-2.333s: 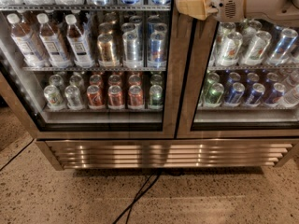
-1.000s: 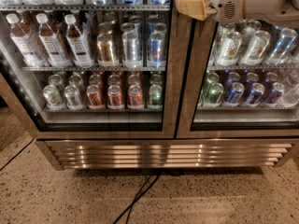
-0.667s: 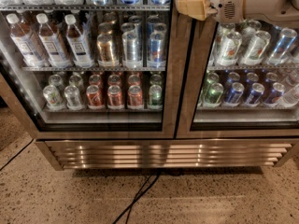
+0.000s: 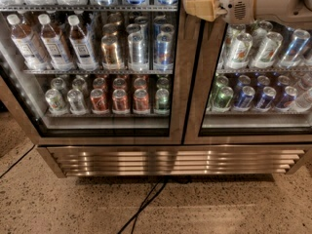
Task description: Open left fridge door
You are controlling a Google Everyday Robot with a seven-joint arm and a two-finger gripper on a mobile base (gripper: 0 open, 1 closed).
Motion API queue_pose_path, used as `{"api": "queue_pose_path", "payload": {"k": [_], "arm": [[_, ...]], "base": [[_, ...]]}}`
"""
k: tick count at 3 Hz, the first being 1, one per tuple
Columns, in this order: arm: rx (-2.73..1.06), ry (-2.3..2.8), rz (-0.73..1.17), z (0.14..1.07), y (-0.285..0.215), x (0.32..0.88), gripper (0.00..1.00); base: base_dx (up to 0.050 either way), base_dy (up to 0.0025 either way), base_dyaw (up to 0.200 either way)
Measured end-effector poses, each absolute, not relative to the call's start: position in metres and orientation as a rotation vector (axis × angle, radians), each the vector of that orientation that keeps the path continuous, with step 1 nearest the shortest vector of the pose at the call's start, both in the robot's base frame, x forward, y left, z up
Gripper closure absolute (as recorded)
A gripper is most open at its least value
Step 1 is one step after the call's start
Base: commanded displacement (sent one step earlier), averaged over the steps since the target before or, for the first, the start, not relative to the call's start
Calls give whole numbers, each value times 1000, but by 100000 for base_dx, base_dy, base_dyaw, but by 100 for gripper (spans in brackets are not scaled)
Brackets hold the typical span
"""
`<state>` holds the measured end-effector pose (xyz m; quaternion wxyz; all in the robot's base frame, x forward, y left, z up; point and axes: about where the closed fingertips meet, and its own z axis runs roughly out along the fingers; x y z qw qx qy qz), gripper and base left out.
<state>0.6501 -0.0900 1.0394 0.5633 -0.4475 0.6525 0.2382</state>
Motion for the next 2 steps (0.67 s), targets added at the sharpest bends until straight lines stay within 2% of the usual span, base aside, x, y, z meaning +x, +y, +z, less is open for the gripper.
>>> {"api": "queue_pose_path", "payload": {"k": [2], "arm": [[-1052, 1537, 560, 1040, -89, 651, 100]], "base": [[0, 0, 0]]}}
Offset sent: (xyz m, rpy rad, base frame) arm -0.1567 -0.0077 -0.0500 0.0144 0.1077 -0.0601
